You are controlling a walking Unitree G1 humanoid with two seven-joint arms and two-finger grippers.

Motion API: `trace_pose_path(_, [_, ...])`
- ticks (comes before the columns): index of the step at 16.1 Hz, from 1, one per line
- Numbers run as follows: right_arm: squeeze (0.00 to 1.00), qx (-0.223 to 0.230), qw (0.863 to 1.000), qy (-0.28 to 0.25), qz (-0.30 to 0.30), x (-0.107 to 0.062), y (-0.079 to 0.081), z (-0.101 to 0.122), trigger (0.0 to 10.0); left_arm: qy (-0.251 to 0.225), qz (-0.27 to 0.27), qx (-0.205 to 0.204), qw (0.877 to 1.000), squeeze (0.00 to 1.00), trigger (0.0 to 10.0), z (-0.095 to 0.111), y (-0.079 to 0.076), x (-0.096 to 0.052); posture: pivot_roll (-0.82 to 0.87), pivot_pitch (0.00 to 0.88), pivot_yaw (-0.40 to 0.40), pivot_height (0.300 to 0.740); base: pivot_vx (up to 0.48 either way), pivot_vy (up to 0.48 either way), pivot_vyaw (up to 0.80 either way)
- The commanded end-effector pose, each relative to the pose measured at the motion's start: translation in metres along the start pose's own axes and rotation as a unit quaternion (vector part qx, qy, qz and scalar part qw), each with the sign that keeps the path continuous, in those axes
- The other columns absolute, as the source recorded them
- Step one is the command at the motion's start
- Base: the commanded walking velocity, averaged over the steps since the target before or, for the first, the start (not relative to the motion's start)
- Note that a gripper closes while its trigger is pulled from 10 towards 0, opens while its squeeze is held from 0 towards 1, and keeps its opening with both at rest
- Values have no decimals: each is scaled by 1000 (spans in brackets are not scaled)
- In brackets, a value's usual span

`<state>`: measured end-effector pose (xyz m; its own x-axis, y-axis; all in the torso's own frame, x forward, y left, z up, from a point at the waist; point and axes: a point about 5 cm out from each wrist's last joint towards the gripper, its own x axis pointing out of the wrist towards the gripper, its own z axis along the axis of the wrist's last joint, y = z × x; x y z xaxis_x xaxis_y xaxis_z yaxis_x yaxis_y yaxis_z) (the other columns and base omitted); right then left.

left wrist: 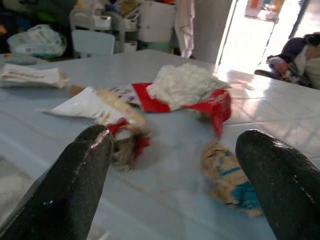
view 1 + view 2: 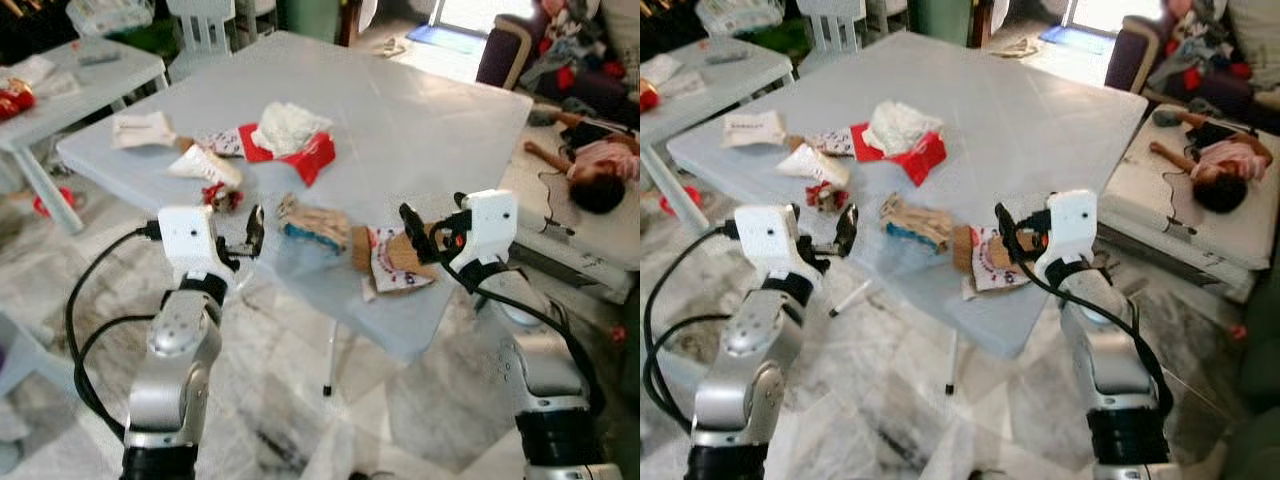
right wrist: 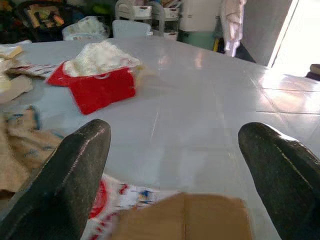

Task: Picking trash to rubbish bin

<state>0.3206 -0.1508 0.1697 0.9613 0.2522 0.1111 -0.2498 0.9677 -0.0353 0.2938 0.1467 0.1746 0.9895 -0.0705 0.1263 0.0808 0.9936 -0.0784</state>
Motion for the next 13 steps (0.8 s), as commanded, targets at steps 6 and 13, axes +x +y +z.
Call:
trace_pose_path(6, [0, -22, 1000, -9, 11, -2, -1, 9, 10000, 36, -88, -7, 995, 0, 10000, -12, -18, 16, 118, 102, -55, 740, 0, 0, 0])
trace_pose_path(13, [0, -66, 997, -9, 26, -19, -11, 22, 10000, 69, -110, -111, 985, 0, 10000, -20, -38, 60, 26, 115, -47, 740, 0, 0, 0])
